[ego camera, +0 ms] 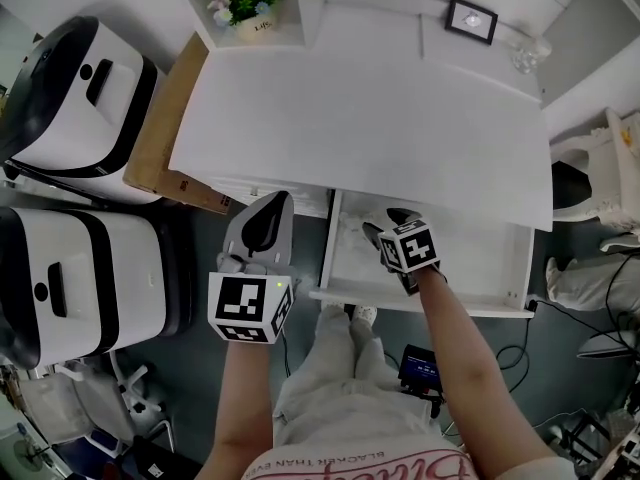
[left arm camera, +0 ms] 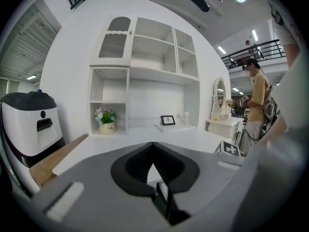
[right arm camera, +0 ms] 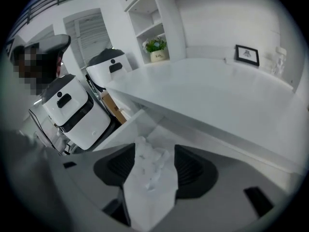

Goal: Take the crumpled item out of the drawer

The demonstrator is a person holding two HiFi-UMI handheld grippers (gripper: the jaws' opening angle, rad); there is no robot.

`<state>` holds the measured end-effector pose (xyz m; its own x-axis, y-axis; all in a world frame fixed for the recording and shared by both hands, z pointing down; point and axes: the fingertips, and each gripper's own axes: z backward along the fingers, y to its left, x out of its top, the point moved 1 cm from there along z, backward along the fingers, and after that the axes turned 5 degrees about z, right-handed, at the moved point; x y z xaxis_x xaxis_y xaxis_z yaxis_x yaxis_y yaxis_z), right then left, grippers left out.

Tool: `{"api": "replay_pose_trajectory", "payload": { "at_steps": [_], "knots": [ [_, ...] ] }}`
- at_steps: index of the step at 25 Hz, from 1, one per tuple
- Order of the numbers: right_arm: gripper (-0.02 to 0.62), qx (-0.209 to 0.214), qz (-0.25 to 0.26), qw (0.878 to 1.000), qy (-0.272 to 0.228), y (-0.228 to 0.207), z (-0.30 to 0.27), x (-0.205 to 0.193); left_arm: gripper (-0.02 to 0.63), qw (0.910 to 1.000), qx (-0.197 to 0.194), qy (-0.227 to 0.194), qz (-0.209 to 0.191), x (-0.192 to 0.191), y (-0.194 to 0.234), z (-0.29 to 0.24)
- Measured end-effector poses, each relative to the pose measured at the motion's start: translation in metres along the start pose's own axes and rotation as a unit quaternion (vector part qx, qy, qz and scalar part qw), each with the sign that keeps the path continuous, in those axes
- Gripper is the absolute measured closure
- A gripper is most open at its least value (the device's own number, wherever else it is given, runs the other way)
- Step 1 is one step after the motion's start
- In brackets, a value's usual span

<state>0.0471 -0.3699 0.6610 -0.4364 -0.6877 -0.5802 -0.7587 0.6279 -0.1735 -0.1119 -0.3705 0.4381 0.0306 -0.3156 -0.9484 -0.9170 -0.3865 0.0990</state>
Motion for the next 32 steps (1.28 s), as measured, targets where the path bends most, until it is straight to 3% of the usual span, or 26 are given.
{"api": "replay_pose_trajectory", "payload": {
  "at_steps": [6,14,18,24,32],
  "knots": [
    [0.365,0.018,-0.055,0.998,0.027,-0.004,-0.033,-0.017,0.597,0.9998,0.003,0.019,0.002,-0.013,0.008,0.001],
    [0.39,0.018,-0.03,0.997,0.066,0.0,-0.058,-0.032,0.597,0.9992,-0.003,0.037,0.013,-0.028,0.016,0.0],
    [0.398,0.019,-0.031,0.997,0.07,0.001,-0.063,-0.031,0.597,0.9992,0.0,0.039,0.01,-0.029,0.019,-0.001],
    [0.504,0.026,-0.063,0.995,0.069,0.007,-0.063,-0.031,0.597,0.999,-0.003,0.042,0.013,-0.031,0.019,-0.002],
    [0.515,0.012,-0.063,0.996,0.063,0.006,-0.047,-0.028,0.598,0.9995,0.001,0.027,0.018,-0.019,0.018,0.001]
  ]
}}
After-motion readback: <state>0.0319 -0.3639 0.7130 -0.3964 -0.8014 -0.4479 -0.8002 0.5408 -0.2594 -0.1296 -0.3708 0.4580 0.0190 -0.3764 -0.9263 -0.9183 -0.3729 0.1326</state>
